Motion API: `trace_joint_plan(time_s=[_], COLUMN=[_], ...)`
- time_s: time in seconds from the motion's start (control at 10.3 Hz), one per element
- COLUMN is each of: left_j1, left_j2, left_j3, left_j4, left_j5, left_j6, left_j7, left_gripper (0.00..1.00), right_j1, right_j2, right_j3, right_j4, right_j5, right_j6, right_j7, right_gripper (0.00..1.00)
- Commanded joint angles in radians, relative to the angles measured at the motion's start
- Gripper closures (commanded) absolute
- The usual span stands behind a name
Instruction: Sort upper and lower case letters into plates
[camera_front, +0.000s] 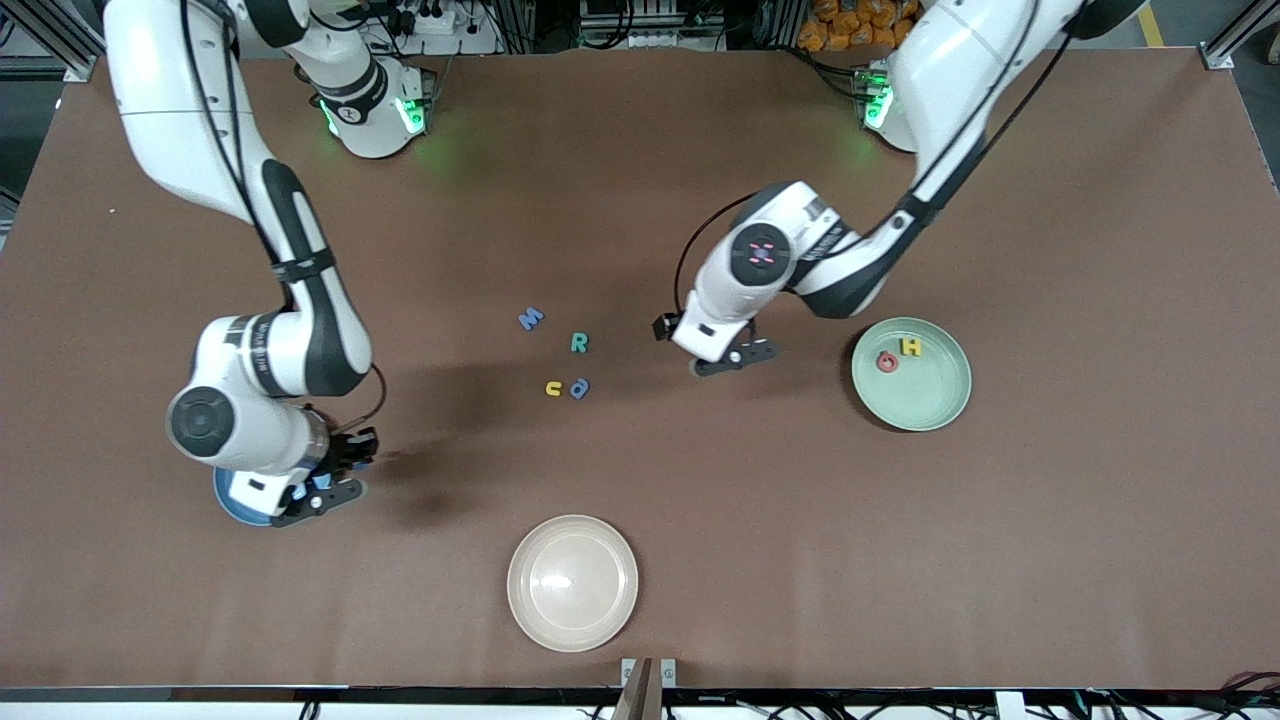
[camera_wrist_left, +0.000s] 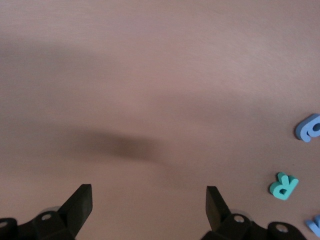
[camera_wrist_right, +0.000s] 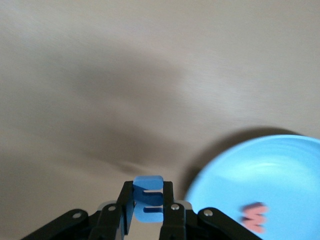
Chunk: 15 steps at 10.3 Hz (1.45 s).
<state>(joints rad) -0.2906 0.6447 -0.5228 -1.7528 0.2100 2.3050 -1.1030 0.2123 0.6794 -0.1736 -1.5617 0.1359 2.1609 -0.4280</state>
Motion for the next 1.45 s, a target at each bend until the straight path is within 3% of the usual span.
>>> trace_joint_plan(time_s=[0.0, 0.1, 0.19, 0.48, 0.68, 0.78, 1.07, 1.26, 1.36], left_j1=[-0.226, -0.283, -0.318, -0.381, -0.421, -0.444, -0.533, -0.535, -0.539], left_j2=[0.055, 0.053, 0.055, 0.104, 0.176, 0.203, 0.248, 0.279, 0.283], left_j3=[0.154, 0.193, 0.204, 0.205, 0.207, 0.211, 0.314, 0.317, 0.317], left_j4=[0.149, 0.17, 0.183, 0.281, 0.363, 0.372, 0.407, 0.407, 0.407], left_j5=[0.057, 0.068, 0.116, 0.271, 0.275, 0.279, 0.267, 0.267, 0.269], left_j6=[-0.024, -0.024, -0.024, -0.013, 0.016, 0.061, 0.131, 0.131, 0.131], left_j7=[-0.05, -0.034, 0.007, 0.107, 0.162, 0.164, 0.099, 0.063, 0.057], left_gripper=[0.0, 0.0, 0.0, 0.0, 0.0, 0.0, 0.0, 0.0, 0.08], right_j1=[-0.047, -0.045, -0.048, -0.048, -0.045, -0.042, -0.039, -0.039, -0.039], right_j2=[-0.003, -0.003, -0.001, -0.001, -0.001, -0.001, -0.001, -0.001, -0.001], right_j3=[0.017, 0.017, 0.017, 0.019, 0.019, 0.019, 0.019, 0.019, 0.019], right_j4=[0.003, 0.003, 0.003, 0.003, 0.003, 0.003, 0.003, 0.003, 0.003], right_j5=[-0.019, -0.016, -0.016, -0.018, -0.016, -0.012, -0.009, -0.009, -0.009], right_j6=[-0.003, 0.002, 0.002, 0.002, 0.002, 0.002, 0.0, 0.002, 0.0], right_j7=[-0.071, -0.063, -0.07, -0.074, -0.065, -0.063, -0.061, -0.063, -0.061], right_gripper=[0.83, 0.33, 0.0, 0.0, 0.0, 0.0, 0.0, 0.0, 0.0])
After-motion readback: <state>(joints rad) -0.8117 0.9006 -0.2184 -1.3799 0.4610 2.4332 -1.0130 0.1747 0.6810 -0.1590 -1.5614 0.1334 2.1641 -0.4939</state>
